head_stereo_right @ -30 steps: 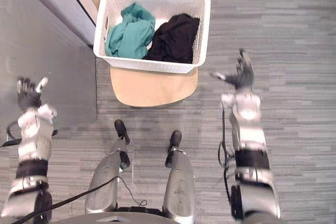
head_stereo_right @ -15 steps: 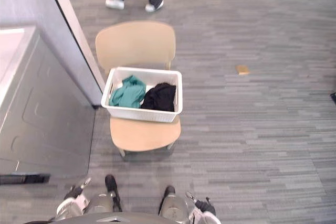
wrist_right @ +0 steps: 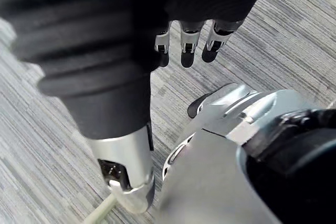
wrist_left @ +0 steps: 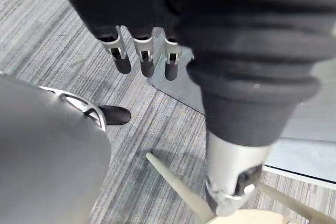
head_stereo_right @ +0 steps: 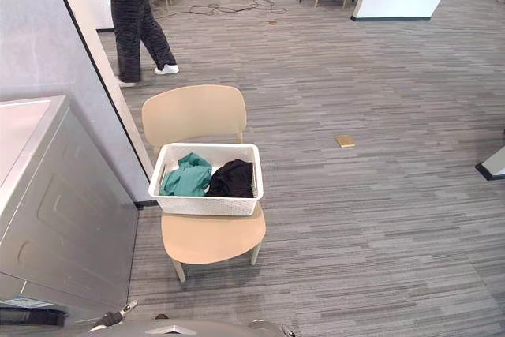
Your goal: Pick up the laundry basket with both hands and put the clothes into the washing machine.
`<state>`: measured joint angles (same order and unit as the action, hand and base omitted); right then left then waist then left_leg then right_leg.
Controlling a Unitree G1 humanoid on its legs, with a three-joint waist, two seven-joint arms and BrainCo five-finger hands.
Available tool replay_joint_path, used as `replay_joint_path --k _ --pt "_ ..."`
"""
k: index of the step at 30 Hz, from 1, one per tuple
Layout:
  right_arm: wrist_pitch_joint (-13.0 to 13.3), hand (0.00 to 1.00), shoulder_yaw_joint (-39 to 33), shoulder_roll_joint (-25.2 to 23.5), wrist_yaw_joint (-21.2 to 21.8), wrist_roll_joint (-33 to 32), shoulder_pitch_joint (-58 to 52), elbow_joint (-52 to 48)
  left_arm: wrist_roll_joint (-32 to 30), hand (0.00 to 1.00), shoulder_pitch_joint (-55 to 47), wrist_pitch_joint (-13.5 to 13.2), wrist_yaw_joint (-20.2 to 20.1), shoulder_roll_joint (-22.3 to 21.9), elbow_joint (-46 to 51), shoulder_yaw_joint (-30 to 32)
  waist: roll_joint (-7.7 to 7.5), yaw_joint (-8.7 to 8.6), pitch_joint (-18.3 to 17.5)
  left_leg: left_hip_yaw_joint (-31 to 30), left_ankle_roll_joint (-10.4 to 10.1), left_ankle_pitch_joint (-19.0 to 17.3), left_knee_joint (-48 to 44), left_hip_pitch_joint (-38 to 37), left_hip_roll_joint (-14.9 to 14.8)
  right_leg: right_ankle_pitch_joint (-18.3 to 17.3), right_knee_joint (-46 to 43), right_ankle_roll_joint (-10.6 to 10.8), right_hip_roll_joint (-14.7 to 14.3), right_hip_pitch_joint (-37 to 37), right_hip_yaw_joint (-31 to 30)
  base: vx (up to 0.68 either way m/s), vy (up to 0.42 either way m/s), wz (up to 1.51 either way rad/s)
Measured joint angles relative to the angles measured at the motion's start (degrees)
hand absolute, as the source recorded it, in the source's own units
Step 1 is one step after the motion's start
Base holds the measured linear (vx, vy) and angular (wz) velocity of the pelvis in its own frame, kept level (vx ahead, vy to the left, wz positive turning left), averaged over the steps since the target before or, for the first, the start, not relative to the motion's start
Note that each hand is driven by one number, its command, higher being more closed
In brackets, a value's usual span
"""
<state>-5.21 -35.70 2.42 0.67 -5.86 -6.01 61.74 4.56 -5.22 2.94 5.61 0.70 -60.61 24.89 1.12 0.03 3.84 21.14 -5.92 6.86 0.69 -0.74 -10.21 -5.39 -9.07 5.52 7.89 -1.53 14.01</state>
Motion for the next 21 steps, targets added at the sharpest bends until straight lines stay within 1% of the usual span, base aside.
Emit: replay_joint_path --k 1,2,3,4,5,6,7,8,9,10,11,12,13,14,15,16,17,18,19,20,21 --pt "0.0 0.0 1.8 0.5 0.0 0.2 1.6 -0.1 0.4 0.0 0.0 -0.5 0.1 0.0 1.1 -1.5 0.22 0.07 1.0 -2.1 0.2 -0.2 -2.1 2.1 -0.3 0.2 -0.5 -0.1 -0.1 0.3 1.3 -0.03 -0.018 0.58" --pt "0.1 0.0 2.7 0.9 0.0 0.1 2.4 -0.1 0.5 0.0 0.0 -0.9 0.1 -0.2 1.9 -1.9 0.03 0.15 1.4 -3.0 0.2 -0.2 -2.8 3.1 -0.5 0.2 -1.0 -0.1 0.0 0.7 1.9 -0.1 -0.014 0.57" --pt "0.5 0.0 5.6 1.6 0.0 -0.5 4.0 -0.8 1.0 0.0 0.0 -0.9 0.1 -0.9 3.3 -2.6 1.35 0.68 2.1 -4.5 0.7 0.3 -4.0 6.3 -0.6 -0.7 -3.4 -0.5 0.3 3.3 3.2 -0.12 -0.008 0.49" --pt "0.5 0.0 6.6 1.7 0.0 -0.7 4.6 -1.5 1.3 0.0 0.1 -1.0 0.1 -1.4 4.0 -2.6 1.58 1.04 2.4 -5.2 0.9 1.0 -4.1 7.5 -0.4 -1.2 -5.1 -0.6 0.7 4.4 4.2 -0.18 -0.003 0.71" --pt "0.7 0.0 8.0 2.2 0.0 -1.1 5.5 -3.2 1.9 0.0 0.4 -1.1 0.1 -2.5 5.1 -2.5 1.9 1.61 3.2 -6.3 1.2 3.1 -3.4 9.3 0.4 -3.1 -8.7 -0.8 2.1 7.1 5.8 -0.2 -0.007 0.96" --pt "0.7 0.0 9.0 2.7 0.0 -1.7 6.9 -4.9 2.0 0.0 0.6 -1.1 0.1 -3.4 5.6 -2.9 2.99 1.65 3.8 -9.2 0.4 7.2 -1.5 11.1 1.6 -4.7 -11.5 -1.8 3.3 8.7 8.0 -0.22 -0.022 1.11" --pt "0.9 0.0 9.4 2.8 0.0 -1.7 7.3 -5.6 1.9 0.0 0.5 -1.2 0.1 -3.6 5.9 -3.4 3.44 1.48 4.0 -11.0 -0.6 10.2 0.9 11.3 2.4 -4.8 -11.8 -2.9 4.1 9.3 8.7 -0.22 -0.027 1.08" --pt "1.3 0.0 9.7 2.6 0.1 -1.7 8.6 -5.9 2.4 0.0 1.2 -1.2 -0.1 -4.2 6.3 -2.7 2.87 2.31 4.6 -9.6 0.3 8.5 -1.3 12.6 2.6 -4.0 -12.2 -3.6 6.5 10.6 11.0 -0.17 -0.02 0.82" --pt "1.6 0.0 9.8 2.5 0.0 -1.7 9.6 -6.6 1.9 0.0 1.2 -1.0 0.1 -4.2 5.9 -1.2 2.95 2.19 4.5 -4.8 4.3 -3.5 -16.9 14.5 1.7 -2.5 -12.2 -2.6 8.2 10.5 11.8 -0.14 -0.01 0.64" --pt "1.6 0.0 9.8 2.6 0.0 -1.7 9.7 -7.0 1.8 0.0 1.0 -0.8 0.2 -4.1 5.6 -1.0 3.12 2.1 4.5 -3.2 4.5 -7.6 -23.1 14.3 0.6 -2.2 -12.2 -2.6 8.8 10.1 12.2 -0.18 0.012 0.5" --pt "1.5 0.0 9.7 2.6 0.0 -1.7 9.4 -7.1 1.3 0.0 0.6 -0.9 0.1 -4.2 4.7 -0.1 3.53 1.83 4.4 -0.9 3.9 -12.2 -31.3 11.6 -2.6 -1.5 -12.2 -2.5 9.6 9.1 13.6 -0.22 0.065 0.46" --pt "1.6 0.0 9.4 2.5 -0.1 -1.7 8.6 -6.9 0.7 0.0 0.4 -0.9 0.1 -4.0 3.9 0.7 3.5 1.12 4.3 0.2 3.7 -14.0 -35.9 8.3 -6.1 -1.1 -12.1 -2.1 10.3 8.0 14.8 -0.23 0.111 0.51" --pt "1.6 0.0 8.5 2.4 -0.1 -1.8 8.1 -6.7 0.2 0.0 0.5 -0.8 0.1 -3.9 3.5 1.1 3.47 0.68 4.2 0.7 3.8 -14.2 -37.2 6.5 -8.1 -0.8 -12.2 -1.8 10.7 7.7 15.5 -0.17 0.194 0.71" --pt "1.5 0.0 6.8 2.5 -0.4 -3.2 7.1 -6.5 -0.8 0.0 0.5 -0.4 -0.1 -3.6 2.5 1.3 3.35 -0.28 3.3 1.6 3.6 -14.2 -38.5 4.1 -11.9 0.1 -12.3 -1.0 12.0 7.6 16.9 -0.11 0.213 0.88" --pt "1.6 0.0 5.2 2.8 -0.8 -3.8 6.4 -6.0 -2.1 0.0 0.5 -0.1 -0.2 -3.4 1.4 1.3 3.11 -1.19 2.4 1.5 3.7 -13.5 -38.3 3.0 -14.0 0.9 -12.4 0.0 13.6 8.1 18.5 -0.11 0.424 1.22" --pt "1.6 0.0 3.6 3.2 -1.0 -4.1 5.4 -4.8 -3.2 0.0 0.5 -0.1 0.4 -3.2 1.2 1.3 3.04 -1.96 1.6 1.1 5.0 -9.6 -34.2 1.8 -15.7 2.1 -13.1 1.2 15.6 9.0 20.0 -0.06 0.32 1.09" --pt "1.5 0.0 3.2 3.6 -1.1 -4.5 5.0 -4.2 -3.7 0.0 0.5 0.4 0.3 -3.0 1.2 1.2 3.47 -2.07 1.0 0.4 5.2 -5.2 -29.2 1.0 -15.7 2.8 -13.8 1.9 16.2 10.0 20.6 -0.07 0.434 1.17" --pt "1.0 0.0 2.5 3.7 -1.2 -5.7 5.1 -1.5 -3.7 0.0 1.0 0.9 0.3 -2.3 1.5 -1.1 2.88 -2.27 0.9 -1.2 -0.9 -10.4 -23.1 -0.2 -11.9 3.9 -14.2 1.5 17.6 10.9 20.4 -0.07 0.407 1.26" --pt "0.9 0.0 2.2 2.8 -1.0 -7.3 5.1 0.9 -3.6 0.0 1.2 1.0 0.3 0.0 1.7 -4.3 1.39 -2.62 0.6 -2.8 -4.5 -12.8 -20.2 0.4 -10.4 4.7 -13.7 0.6 18.1 10.7 19.5 -0.08 0.491 1.27" --pt "0.9 0.0 2.2 2.7 -1.0 -7.4 5.2 1.7 -3.5 0.0 1.2 0.9 0.3 1.1 1.7 -5.7 0.97 -2.56 0.5 -3.5 -6.0 -13.8 -19.3 0.7 -10.0 5.6 -13.8 0.2 18.5 10.4 19.6 -0.05 0.476 1.25" --pt "0.9 0.0 2.2 2.6 -1.0 -7.3 4.7 2.6 -3.2 0.0 1.2 0.9 0.3 2.5 1.7 -8.1 0.99 -2.38 0.7 -4.7 -7.7 -15.4 -17.8 0.1 -9.6 7.6 -16.6 -0.4 19.8 9.6 19.7 -0.02 0.355 1.13"
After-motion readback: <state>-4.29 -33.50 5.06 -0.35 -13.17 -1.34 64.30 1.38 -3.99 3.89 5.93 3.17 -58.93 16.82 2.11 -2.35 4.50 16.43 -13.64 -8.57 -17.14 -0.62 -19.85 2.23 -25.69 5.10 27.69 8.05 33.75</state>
